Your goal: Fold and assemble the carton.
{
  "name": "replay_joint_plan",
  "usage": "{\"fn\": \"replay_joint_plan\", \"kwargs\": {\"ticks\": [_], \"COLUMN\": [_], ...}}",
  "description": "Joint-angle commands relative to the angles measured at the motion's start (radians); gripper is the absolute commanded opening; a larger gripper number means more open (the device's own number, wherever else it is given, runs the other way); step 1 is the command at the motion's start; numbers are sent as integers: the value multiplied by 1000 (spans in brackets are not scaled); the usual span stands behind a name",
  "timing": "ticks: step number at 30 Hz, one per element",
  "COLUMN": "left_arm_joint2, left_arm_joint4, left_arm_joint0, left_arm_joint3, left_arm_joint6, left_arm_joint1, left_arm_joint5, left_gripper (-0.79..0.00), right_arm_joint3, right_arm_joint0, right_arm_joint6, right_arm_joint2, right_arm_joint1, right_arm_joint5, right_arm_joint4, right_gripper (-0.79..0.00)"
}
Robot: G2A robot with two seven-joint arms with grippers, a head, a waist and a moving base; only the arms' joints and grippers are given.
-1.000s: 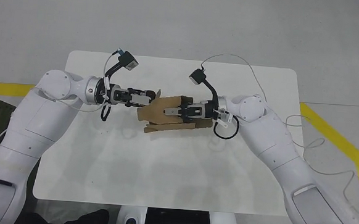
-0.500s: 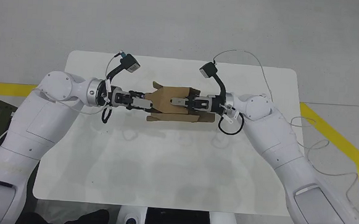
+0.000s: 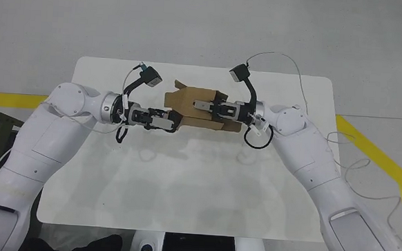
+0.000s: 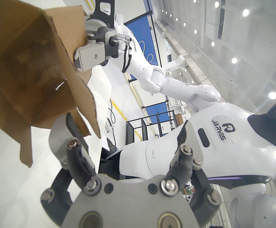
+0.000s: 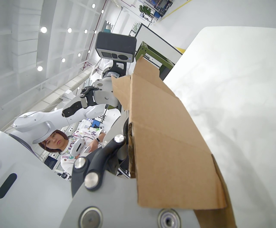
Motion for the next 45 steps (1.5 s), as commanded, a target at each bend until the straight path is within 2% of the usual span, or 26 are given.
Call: {"fn": "replay_joint_plan", "kwargs": {"ticks": [1,16,39,45], "left_arm_joint2": [1,5,1,-10], "left_arm_joint4": [-1,0,0,10], "left_arm_joint0": [0,1,-3,-8], "left_arm_joint3": [-4,-10,1,21], "left_arm_joint6": [0,-7,-5,2], "left_arm_joint1": [-1,-3,-5,-3], "left_arm_joint5": [0,7,5,-2], "left_gripper": [0,0,0,0], "right_arm_joint3": [-4,-23,-26,-3], "right_arm_joint0": [-2,-8,-2,-4], "right_arm_joint6": [-14,-76,-56,-38], "right_arm_joint2": [2,10,-15,15], "right_arm_joint1": [-1,-10,-32,-24], "right_arm_joint5": [-1,-5,-4,-4], "right_arm_joint4": [-7,-45,-41,-39], "right_gripper": [-785,-785,-785,-785]}}
